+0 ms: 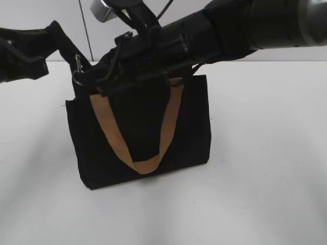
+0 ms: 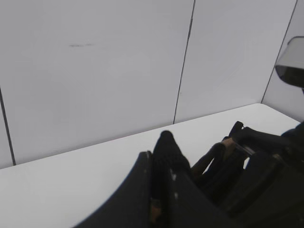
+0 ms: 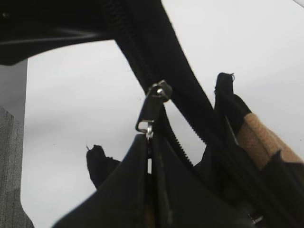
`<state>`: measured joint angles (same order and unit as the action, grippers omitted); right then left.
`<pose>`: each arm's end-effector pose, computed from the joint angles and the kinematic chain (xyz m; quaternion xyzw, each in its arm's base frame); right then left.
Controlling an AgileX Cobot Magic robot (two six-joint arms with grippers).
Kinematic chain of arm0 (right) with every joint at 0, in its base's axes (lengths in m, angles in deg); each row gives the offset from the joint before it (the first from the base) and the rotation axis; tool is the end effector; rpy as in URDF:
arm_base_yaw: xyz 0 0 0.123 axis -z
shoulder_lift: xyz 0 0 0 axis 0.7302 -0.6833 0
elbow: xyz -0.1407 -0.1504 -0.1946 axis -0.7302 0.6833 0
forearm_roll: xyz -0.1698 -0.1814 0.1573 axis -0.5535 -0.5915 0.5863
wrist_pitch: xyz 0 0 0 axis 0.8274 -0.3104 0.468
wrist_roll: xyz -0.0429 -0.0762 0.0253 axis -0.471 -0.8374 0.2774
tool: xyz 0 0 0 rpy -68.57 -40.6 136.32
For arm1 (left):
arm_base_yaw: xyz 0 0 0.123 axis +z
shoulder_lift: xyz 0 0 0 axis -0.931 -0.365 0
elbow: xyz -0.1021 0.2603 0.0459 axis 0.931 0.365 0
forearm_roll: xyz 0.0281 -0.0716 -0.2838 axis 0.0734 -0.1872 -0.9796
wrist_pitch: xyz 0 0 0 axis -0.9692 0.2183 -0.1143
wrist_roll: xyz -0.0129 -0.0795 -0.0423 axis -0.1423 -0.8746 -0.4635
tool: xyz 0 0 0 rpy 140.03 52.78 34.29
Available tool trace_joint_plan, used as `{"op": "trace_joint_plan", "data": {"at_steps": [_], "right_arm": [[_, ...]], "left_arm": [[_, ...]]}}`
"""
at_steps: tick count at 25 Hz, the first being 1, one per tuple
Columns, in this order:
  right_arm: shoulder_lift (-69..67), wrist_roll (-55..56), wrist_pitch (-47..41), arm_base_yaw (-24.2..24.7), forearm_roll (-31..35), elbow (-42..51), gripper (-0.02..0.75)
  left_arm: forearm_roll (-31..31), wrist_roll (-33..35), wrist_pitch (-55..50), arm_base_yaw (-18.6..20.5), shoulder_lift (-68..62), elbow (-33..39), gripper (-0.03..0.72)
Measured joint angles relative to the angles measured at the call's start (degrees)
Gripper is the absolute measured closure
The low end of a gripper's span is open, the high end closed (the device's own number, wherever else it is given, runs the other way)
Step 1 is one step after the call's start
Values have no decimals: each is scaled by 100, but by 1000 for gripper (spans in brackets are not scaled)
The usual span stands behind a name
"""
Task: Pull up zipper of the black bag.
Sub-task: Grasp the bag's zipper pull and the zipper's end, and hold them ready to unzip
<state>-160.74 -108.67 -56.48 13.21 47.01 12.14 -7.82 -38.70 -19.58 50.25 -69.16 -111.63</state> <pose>0.3551 0.2962 0.2068 -0.4362 0.7371 0.3382 0.3900 0.2583 -0.1092 0.2342 0.2173 0.7085 -0.1806 0.6467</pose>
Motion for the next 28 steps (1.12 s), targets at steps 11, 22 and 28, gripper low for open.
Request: {"op": "trace_joint_plan", "data": {"at_steps": [11, 22, 28], "right_arm": [[136, 766, -281, 44, -356, 0, 738], [353, 1645, -636, 74, -571, 0, 738], [353, 1894, -472, 74, -828, 0, 738]], "left_arm": [[-16, -5, -1122, 0, 0, -6, 677], [-20, -5, -2239, 0, 0, -6, 677], [-20, -5, -2766, 0, 0, -6, 677]]}}
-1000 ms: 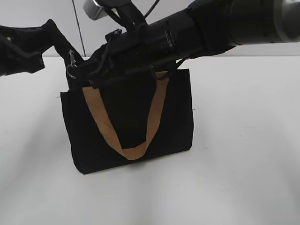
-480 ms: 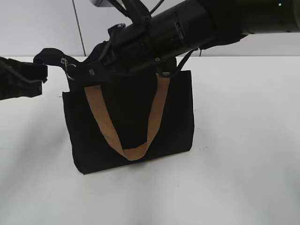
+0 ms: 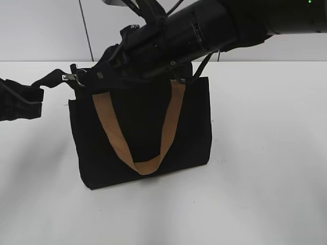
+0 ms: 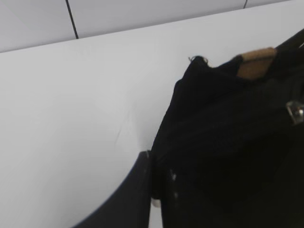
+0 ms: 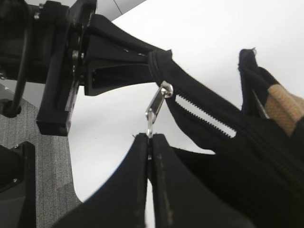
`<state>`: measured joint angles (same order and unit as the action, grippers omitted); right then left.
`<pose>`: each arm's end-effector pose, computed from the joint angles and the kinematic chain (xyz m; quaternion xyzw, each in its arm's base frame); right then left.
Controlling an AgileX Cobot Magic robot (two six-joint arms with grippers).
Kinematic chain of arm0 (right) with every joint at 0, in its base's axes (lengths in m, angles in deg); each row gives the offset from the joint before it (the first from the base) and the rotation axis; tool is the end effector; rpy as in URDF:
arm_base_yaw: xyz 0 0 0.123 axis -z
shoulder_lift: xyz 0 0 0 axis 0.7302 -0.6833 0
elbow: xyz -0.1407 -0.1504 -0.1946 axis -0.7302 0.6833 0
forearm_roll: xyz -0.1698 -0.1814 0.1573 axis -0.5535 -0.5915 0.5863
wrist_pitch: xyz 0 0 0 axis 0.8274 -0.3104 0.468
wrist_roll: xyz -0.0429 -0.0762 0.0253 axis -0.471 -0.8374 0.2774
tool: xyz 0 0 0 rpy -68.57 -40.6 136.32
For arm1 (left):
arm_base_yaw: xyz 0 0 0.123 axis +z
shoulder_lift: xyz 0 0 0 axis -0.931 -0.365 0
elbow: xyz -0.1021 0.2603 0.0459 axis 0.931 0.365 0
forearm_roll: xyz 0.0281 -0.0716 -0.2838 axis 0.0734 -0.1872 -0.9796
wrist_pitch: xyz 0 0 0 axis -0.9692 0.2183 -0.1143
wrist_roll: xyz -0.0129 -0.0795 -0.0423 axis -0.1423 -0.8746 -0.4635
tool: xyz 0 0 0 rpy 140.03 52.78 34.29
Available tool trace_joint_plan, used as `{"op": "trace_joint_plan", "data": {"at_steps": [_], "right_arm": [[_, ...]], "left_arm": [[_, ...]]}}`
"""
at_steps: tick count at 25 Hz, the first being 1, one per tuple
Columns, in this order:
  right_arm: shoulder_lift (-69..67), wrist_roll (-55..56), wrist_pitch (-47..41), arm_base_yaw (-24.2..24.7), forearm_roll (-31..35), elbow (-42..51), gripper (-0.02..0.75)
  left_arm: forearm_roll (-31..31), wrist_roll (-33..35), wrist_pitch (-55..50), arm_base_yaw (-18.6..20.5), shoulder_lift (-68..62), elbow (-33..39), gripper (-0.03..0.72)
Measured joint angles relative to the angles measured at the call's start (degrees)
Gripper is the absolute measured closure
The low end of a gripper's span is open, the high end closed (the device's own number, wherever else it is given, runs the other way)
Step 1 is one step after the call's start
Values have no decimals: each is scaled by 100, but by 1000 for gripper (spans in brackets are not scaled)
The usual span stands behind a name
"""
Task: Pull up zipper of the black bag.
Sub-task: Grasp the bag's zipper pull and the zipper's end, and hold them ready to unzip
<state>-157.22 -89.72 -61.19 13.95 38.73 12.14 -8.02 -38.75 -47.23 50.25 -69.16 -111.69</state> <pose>0.3451 0.2878 0.2289 -0.3836 0.7731 0.3825 0.3300 0.2549 -0.0885 0.1965 0.1964 0.8481 -0.0694 0.4872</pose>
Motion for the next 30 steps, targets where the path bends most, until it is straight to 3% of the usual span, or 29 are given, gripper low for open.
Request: {"op": "trace_joint_plan", "data": {"at_steps": [10, 30], "right_arm": [[0, 411, 167, 81, -433, 0, 738], [218, 1415, -548, 1337, -1208, 0, 738]], "left_arm": [[0, 5, -333, -9, 0, 0, 677], [0, 5, -462, -9, 0, 0, 677]]}}
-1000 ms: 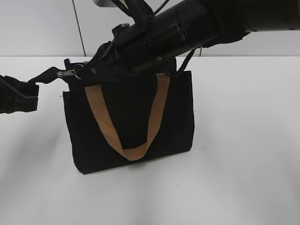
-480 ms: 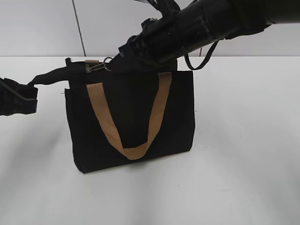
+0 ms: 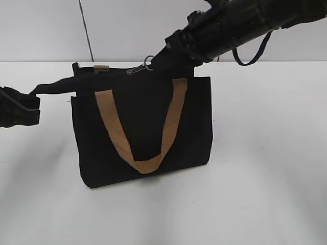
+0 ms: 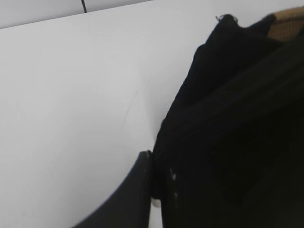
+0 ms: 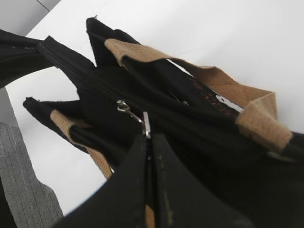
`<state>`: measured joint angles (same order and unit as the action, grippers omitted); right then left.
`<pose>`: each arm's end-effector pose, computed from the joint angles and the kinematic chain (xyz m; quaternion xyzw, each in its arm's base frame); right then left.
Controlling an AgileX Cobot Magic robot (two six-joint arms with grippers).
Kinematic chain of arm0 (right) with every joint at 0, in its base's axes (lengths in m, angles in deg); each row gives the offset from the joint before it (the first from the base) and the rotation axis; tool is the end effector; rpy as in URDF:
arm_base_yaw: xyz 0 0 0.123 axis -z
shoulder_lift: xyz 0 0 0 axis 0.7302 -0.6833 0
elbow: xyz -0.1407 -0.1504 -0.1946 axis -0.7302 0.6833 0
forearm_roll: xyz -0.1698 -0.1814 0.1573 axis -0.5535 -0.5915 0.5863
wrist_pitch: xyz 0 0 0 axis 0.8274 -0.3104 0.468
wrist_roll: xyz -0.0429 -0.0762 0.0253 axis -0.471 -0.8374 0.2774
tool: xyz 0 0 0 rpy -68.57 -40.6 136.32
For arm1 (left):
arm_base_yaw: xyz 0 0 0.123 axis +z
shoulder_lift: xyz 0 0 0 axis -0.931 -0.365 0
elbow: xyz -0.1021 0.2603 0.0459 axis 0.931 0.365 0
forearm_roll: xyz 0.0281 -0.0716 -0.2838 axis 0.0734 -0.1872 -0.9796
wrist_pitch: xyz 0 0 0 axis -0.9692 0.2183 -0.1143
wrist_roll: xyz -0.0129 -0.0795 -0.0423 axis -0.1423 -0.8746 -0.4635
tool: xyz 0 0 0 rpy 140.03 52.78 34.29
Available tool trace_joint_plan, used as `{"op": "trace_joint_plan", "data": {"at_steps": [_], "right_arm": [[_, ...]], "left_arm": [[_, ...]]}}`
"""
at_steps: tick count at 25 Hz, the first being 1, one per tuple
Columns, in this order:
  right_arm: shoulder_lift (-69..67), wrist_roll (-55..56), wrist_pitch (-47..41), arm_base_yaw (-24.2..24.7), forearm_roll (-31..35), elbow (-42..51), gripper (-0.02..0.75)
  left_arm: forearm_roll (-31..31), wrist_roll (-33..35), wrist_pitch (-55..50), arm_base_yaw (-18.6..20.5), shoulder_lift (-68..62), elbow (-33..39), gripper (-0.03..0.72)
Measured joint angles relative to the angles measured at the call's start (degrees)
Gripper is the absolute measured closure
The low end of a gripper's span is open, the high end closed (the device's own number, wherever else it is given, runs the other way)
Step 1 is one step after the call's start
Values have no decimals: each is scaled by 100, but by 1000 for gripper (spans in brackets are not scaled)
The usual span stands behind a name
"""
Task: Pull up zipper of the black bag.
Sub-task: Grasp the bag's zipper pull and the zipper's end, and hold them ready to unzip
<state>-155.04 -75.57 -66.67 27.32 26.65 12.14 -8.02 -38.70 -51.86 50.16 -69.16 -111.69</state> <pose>0.3876 0.1965 0.2351 -0.2920 0.8401 0.3430 0.3021 0.2524 -0.0846 0.1909 0.1932 0.8666 -0.0503 0.4574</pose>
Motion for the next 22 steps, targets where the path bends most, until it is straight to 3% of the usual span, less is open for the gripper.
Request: {"op": "trace_joint_plan", "data": {"at_steps": [13, 22], "right_arm": [[294, 421, -703, 971, -934, 0, 738], [299, 526, -894, 1021, -918, 0, 738]], "left_arm": [[-41, 0, -31, -4, 0, -8, 677], [-150, 0, -75, -23, 0, -13, 677]]}}
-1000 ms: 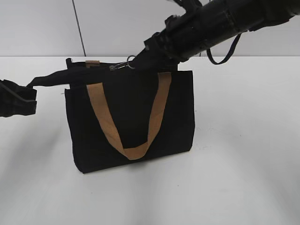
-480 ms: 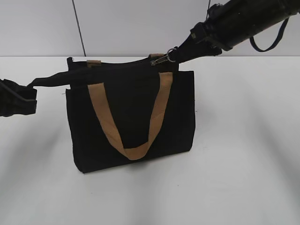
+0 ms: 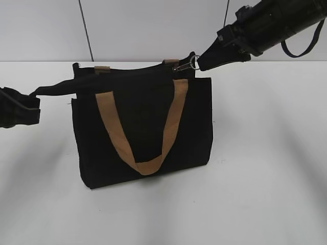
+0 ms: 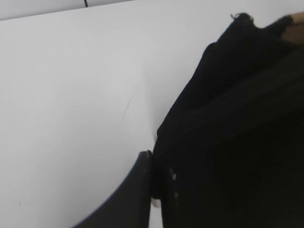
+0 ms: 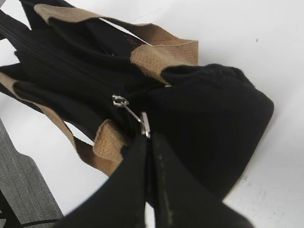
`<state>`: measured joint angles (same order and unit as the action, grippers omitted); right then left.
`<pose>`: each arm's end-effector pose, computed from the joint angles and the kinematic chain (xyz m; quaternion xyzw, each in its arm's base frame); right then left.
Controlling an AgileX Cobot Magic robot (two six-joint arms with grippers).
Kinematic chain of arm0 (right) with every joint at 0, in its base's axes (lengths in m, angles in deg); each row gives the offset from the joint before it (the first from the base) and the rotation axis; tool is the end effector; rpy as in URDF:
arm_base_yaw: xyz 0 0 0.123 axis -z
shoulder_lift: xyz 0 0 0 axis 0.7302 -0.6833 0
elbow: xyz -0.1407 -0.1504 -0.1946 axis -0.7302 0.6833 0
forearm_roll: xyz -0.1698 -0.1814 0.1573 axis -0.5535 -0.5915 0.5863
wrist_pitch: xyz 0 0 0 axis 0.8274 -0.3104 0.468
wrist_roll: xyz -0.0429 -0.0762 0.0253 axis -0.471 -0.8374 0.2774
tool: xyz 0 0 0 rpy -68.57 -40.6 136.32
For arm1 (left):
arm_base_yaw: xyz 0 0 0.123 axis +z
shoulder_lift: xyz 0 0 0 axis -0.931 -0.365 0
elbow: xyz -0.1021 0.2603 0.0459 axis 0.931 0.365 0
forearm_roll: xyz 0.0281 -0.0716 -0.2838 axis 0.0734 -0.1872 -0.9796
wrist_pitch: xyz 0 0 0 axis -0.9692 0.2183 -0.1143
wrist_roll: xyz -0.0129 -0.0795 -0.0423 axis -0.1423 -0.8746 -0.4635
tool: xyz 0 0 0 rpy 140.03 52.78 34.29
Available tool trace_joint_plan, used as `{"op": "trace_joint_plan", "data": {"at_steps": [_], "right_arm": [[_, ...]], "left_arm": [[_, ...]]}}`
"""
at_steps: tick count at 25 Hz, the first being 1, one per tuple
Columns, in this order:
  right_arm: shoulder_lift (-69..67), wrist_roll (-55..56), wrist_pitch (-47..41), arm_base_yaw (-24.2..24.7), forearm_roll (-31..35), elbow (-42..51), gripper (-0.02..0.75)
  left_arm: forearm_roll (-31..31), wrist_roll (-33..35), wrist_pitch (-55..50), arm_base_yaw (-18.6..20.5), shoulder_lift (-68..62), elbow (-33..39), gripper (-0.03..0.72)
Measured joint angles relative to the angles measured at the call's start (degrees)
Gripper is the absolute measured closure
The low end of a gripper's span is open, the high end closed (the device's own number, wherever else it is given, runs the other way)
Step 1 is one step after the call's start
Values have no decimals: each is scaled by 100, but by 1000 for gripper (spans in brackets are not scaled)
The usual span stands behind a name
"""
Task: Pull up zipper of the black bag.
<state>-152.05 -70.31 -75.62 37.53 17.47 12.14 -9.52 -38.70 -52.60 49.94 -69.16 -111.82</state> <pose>0.3950 0.1234 0.2477 -0.2681 0.8707 0.3125 0.2692 0.2521 -0.0850 0.1908 0.1826 0.8710 -0.0541 0.4528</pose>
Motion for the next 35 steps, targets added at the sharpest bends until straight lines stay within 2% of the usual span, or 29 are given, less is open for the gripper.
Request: {"op": "trace_joint_plan", "data": {"at_steps": [2, 4, 9, 12, 18, 25, 28, 35], "right_arm": [[2, 6, 0, -69, -7, 0, 726], [38, 11, 5, -134, -74, 0, 670], [364, 81, 17, -207, -349, 0, 445], [595, 314, -2, -207, -502, 0, 402], [1003, 757, -207, -291, -988, 0, 386], [1304, 1350, -342, -857, -1970, 79, 379], [1589, 1502, -342, -941, -2099, 478, 379], [2952, 1864, -221, -948, -2173, 1872, 379]], "left_arm": [[-226, 0, -88, 0, 0, 0, 673], [-429, 0, -254, 0, 0, 0, 634], [-1393, 0, -981, 5, 27, 0, 372], [-1701, -5, -1434, 5, 192, 0, 312], [-1810, -5, -2142, 5, 1109, 0, 296], [-1827, 50, -3515, 5, 2664, 0, 295], [-1880, 138, -4054, 5, 3193, 0, 295], [-2513, 1068, -5009, 5, 4120, -46, 318]]}}
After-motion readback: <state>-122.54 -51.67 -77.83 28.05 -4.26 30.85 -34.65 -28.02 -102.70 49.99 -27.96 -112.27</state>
